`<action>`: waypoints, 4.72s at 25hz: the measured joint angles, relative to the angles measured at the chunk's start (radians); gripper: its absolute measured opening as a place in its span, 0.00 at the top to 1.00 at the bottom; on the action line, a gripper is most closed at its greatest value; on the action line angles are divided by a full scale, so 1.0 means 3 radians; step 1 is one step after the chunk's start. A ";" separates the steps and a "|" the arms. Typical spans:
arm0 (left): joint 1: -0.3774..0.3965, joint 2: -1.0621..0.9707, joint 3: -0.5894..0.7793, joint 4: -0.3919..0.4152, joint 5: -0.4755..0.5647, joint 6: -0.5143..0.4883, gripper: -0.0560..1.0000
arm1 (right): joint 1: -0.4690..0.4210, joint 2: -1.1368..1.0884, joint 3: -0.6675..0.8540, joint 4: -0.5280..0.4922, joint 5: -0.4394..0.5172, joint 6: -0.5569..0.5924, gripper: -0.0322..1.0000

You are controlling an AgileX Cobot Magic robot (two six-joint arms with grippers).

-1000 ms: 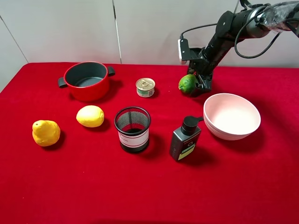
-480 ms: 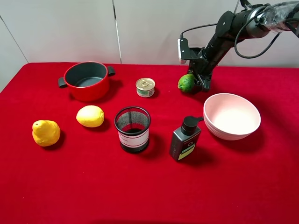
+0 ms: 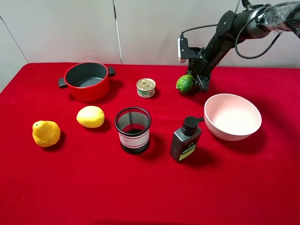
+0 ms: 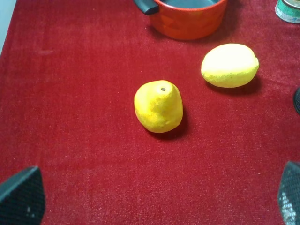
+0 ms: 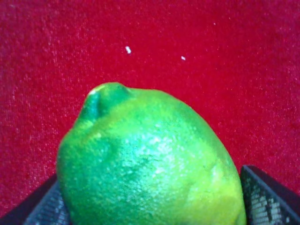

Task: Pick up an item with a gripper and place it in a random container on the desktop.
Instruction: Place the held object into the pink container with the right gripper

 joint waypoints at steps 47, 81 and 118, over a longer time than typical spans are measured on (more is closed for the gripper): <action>0.0000 0.0000 0.0000 0.0000 0.0000 0.0001 0.00 | 0.0000 -0.1242 0.0000 -0.0922 0.1386 0.3590 0.46; 0.0000 0.0000 0.0000 0.0000 0.0000 0.0004 0.00 | 0.0000 -0.1734 0.1524 -0.0938 0.1337 0.5013 0.46; 0.0000 0.0000 0.0000 0.0000 0.0000 0.0004 0.00 | 0.0000 -0.1734 0.1899 -0.1173 0.0652 0.5727 0.30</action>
